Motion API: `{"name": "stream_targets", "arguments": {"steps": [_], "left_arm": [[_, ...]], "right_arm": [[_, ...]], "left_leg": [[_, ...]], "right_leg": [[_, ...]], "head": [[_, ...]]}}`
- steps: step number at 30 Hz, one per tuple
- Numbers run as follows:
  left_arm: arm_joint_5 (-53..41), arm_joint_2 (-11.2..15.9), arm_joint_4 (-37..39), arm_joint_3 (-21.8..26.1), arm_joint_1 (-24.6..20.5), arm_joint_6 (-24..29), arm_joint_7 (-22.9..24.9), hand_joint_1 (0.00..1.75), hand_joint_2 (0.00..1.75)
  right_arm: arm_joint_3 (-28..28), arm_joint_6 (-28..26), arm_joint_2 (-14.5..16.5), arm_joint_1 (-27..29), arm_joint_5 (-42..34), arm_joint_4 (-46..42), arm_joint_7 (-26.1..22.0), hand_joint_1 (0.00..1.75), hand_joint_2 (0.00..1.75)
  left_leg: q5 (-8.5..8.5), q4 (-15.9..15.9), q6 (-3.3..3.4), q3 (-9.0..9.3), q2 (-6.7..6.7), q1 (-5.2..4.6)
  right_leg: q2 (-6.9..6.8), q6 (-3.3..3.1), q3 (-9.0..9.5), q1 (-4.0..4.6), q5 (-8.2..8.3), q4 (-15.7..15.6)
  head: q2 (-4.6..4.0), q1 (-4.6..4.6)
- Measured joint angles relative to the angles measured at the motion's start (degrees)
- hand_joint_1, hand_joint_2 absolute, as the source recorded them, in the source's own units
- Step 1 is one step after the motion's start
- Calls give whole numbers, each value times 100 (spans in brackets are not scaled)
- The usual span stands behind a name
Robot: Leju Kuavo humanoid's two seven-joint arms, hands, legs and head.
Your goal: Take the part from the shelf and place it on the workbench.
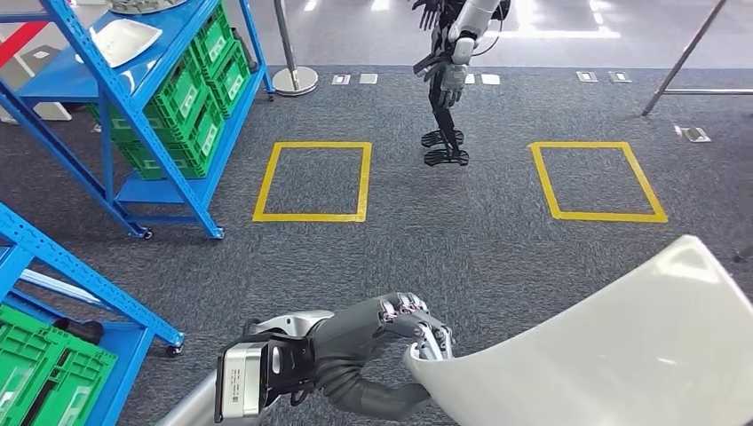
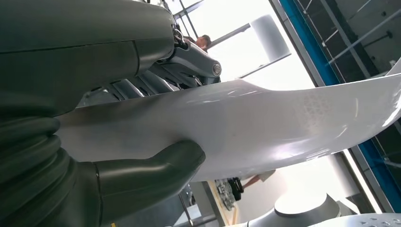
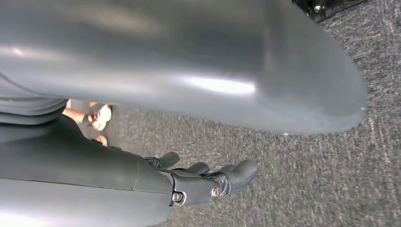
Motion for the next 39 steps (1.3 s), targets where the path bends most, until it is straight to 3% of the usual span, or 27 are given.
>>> {"name": "stream_targets", "arguments": {"steps": [2,4,5,7,9,10,12,13,14,15,17,19,20,22,24,26,28,29,30,32,34,36,38,39], "left_arm": [[1,5,-60,1,13,-23,-3,175,175],[4,6,-119,1,13,-44,-7,175,175],[4,5,-146,1,13,-52,-7,175,175],[-1,-3,-214,-1,10,-66,4,175,175],[-8,-25,-292,-3,5,-77,15,175,175],[-10,-34,-325,-4,4,-81,18,175,175],[-19,-40,-364,-7,10,-91,25,175,175],[-24,-40,-372,-10,15,-95,31,175,175],[-30,-40,-377,-14,18,-98,40,175,175],[-34,-40,-384,-17,19,-98,49,175,175],[-40,-42,-407,-23,18,-98,67,175,175],[-47,-43,-429,-27,15,-98,81,175,175],[-55,-44,-435,-30,14,-98,92,175,175],[-92,-46,-437,-34,14,-97,125,175,175],[-123,-50,-438,-38,13,-93,147,175,175],[-133,-44,-437,-42,19,-88,156,175,175],[-143,-30,-429,-45,34,-83,164,175,175],[-150,-23,-422,-46,40,-80,172,175,175],[-156,-19,-415,-48,42,-80,178,175,175],[-165,-17,-399,-50,38,-80,189,175,175],[-170,-21,-378,-52,28,-77,205,175,175],[-178,-32,-345,-52,21,-67,233,175,175],[-186,-61,-319,-52,11,-58,250,175,175],[-189,-80,-309,-52,4,-55,252,175,175]], "right_arm": [[-1,9,1,-5,-5,0,-34,0,0],[-3,9,1,-21,-10,0,-58,0,0],[-5,9,2,-25,-12,0,-77,0,0],[-19,11,7,-24,-17,0,-128,0,0],[-34,11,14,-29,-39,0,-167,0,0],[-40,10,16,-44,-53,0,-176,0,0],[-43,10,20,-80,-73,0,-203,0,0],[-44,11,24,-89,-76,0,-218,0,0],[-45,12,28,-86,-79,0,-235,0,0],[-45,13,32,-79,-80,0,-247,0,0],[-45,15,33,-75,-80,0,-260,0,0],[-45,28,36,-95,-76,0,-277,0,0],[-45,38,38,-102,-73,0,-291,0,0],[-45,57,42,-95,-62,0,-318,0,0],[-45,63,42,-81,-42,0,-332,0,0],[-45,66,43,-94,-20,0,-338,0,0],[-45,68,45,-110,-11,0,-334,0,0],[-45,69,46,-109,-9,0,-326,0,0],[-45,69,46,-105,-7,0,-312,0,0],[-45,67,52,-101,-4,0,-270,0,0],[-45,64,66,-108,-4,0,-247,0,0],[-45,61,78,-102,-4,0,-249,0,0],[-46,60,87,-78,-3,0,-248,0,0],[-46,59,92,-69,-3,0,-246,0,0]], "left_leg": [[401,-758,33,348,-151,17],[613,-1355,63,605,-331,21],[623,-1450,84,636,-369,11],[655,-1480,156,643,-274,-6],[704,-1534,243,663,-156,-3],[724,-1558,277,666,-86,2],[729,-1559,310,651,54,-18],[727,-1554,314,640,125,-25],[723,-1548,316,632,192,-29],[719,-1541,314,627,254,-30],[699,-1517,289,629,368,-33],[658,-1490,231,634,463,-57],[639,-1486,200,643,505,-67],[619,-1505,143,673,584,-73],[525,-1390,73,645,443,-53],[208,-853,7,412,148,-17],[-130,-98,-26,55,26,1],[-168,117,-32,-54,16,6],[-91,120,-30,-67,11,12],[320,-491,-8,206,-65,32],[620,-1221,28,527,-285,49],[667,-1468,77,621,-383,31],[705,-1509,155,632,-270,14],[730,-1541,200,645,-210,16]], "right_leg": [[131,23,-1,-6,10,11],[243,80,-27,-7,26,24],[289,121,-47,-13,40,21],[364,208,-76,-36,72,1],[194,253,-153,-34,-17,141],[53,264,-261,-24,-156,367],[-158,292,-608,-8,-538,1100],[-185,306,-758,-9,-665,1428],[-201,315,-820,-10,-694,1588],[-218,318,-763,-11,-618,1518],[-365,305,-334,-6,-302,785],[-531,238,21,25,-112,145],[-566,196,78,43,-98,24],[-470,117,67,54,-88,12],[-378,48,71,29,-56,-16],[-280,-2,72,9,-31,-32],[-163,-17,62,11,-27,-30],[-101,-17,61,11,-27,-29],[-35,-15,63,11,-26,-28],[103,-1,75,7,-23,-26],[229,51,65,13,-17,-17],[333,138,26,-2,6,-23],[383,222,-5,-39,30,-37],[299,247,-34,-36,-2,11]], "head": [[1,-8],[0,-12],[-1,-13],[-1,-14],[-1,6],[-1,24],[-1,56],[-1,62],[-1,65],[0,69],[0,78],[1,80],[1,78],[1,69],[0,61],[1,37],[1,16],[0,12],[0,8],[0,0],[0,-4],[-1,-2],[-1,-1],[-1,8]]}}
